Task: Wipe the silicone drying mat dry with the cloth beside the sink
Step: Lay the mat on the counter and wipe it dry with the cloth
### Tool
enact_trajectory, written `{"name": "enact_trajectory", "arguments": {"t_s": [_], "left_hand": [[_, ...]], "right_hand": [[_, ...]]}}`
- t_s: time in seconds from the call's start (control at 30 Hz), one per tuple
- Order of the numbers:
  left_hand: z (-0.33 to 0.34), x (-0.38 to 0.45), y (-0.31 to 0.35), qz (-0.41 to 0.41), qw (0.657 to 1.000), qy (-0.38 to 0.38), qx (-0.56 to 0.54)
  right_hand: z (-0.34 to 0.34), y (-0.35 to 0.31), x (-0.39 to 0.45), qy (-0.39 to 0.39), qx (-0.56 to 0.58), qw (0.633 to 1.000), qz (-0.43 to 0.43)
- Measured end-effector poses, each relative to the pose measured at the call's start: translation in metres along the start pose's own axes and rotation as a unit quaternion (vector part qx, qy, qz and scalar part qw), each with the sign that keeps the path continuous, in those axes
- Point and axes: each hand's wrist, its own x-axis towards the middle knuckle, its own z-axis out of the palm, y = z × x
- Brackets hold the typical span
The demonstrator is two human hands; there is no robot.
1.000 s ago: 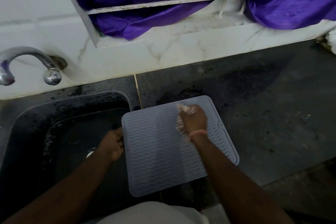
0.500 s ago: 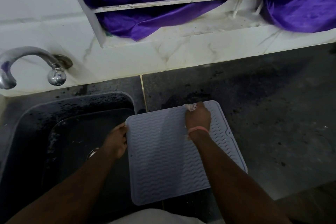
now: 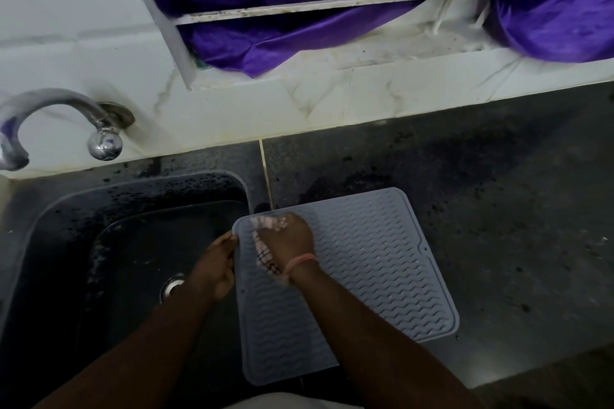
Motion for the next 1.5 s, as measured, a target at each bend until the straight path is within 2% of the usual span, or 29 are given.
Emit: {"name": "enact_trajectory", "arguments": {"t_s": [0.07, 0.13, 0.27, 0.33, 0.53, 0.7, 0.83, 0.93, 1.03, 1.07, 1.17, 1.2, 1.27, 1.33, 1.37, 1.43, 1.5], "left_hand": [[0.000, -0.002, 0.000, 0.000, 1.000, -0.008, -0.008], [0.002, -0.006, 0.002, 0.001, 1.000, -0.009, -0.026], [0.005, -0.007, 0.003, 0.035, 0.999, -0.004, -0.033], [0.006, -0.006, -0.001, 0.043, 0.998, -0.001, -0.043], [0.001, -0.001, -0.004, 0.019, 0.997, -0.002, -0.080], [-0.003, 0.004, -0.005, 0.010, 0.995, -0.013, -0.097], [-0.006, 0.004, -0.005, 0.018, 0.996, -0.042, -0.079], [-0.005, 0.004, -0.005, 0.030, 0.996, -0.044, -0.072], [-0.002, 0.004, -0.007, 0.026, 0.992, -0.039, -0.114], [-0.002, 0.003, -0.007, 0.023, 0.992, -0.034, -0.120], [0.000, -0.003, -0.003, 0.019, 0.992, -0.029, -0.125], [0.001, -0.006, -0.002, 0.019, 0.994, -0.020, -0.107], [0.004, -0.009, -0.003, 0.041, 0.998, 0.000, -0.042], [0.005, -0.008, -0.010, 0.098, 0.993, 0.019, 0.070], [0.007, -0.009, -0.013, 0.140, 0.978, 0.026, 0.153], [0.013, -0.016, -0.017, 0.202, 0.914, 0.035, 0.349], [0.021, -0.030, -0.028, 0.185, 0.829, 0.050, 0.526]], "right_hand": [[-0.025, -0.005, 0.006, -0.009, 0.119, 0.993, 0.017], [-0.065, -0.009, 0.015, 0.061, 0.131, 0.989, 0.006], [-0.144, 0.013, 0.052, 0.278, 0.027, 0.960, 0.015], [-0.159, 0.028, 0.063, 0.327, -0.066, 0.942, 0.022], [-0.137, 0.025, 0.063, 0.234, -0.235, 0.941, 0.071], [-0.091, 0.005, 0.052, 0.210, -0.234, 0.947, 0.060], [-0.022, -0.002, 0.020, 0.142, -0.283, 0.948, -0.035], [0.023, -0.006, 0.005, 0.051, -0.339, 0.933, -0.107], [0.036, -0.011, 0.000, -0.067, -0.271, 0.952, -0.126], [0.032, -0.011, 0.000, -0.074, -0.236, 0.961, -0.125], [-0.011, -0.011, 0.008, 0.006, -0.155, 0.982, -0.106], [-0.035, -0.010, 0.015, 0.038, -0.132, 0.986, -0.098], [-0.096, -0.002, 0.028, 0.124, -0.162, 0.976, -0.081], [-0.152, 0.020, 0.044, 0.233, -0.242, 0.940, -0.063], [-0.172, 0.031, 0.049, 0.278, -0.263, 0.923, -0.043], [-0.197, 0.049, 0.053, 0.304, -0.300, 0.904, -0.012], [-0.201, 0.056, 0.051, 0.277, -0.333, 0.901, 0.014]]}}
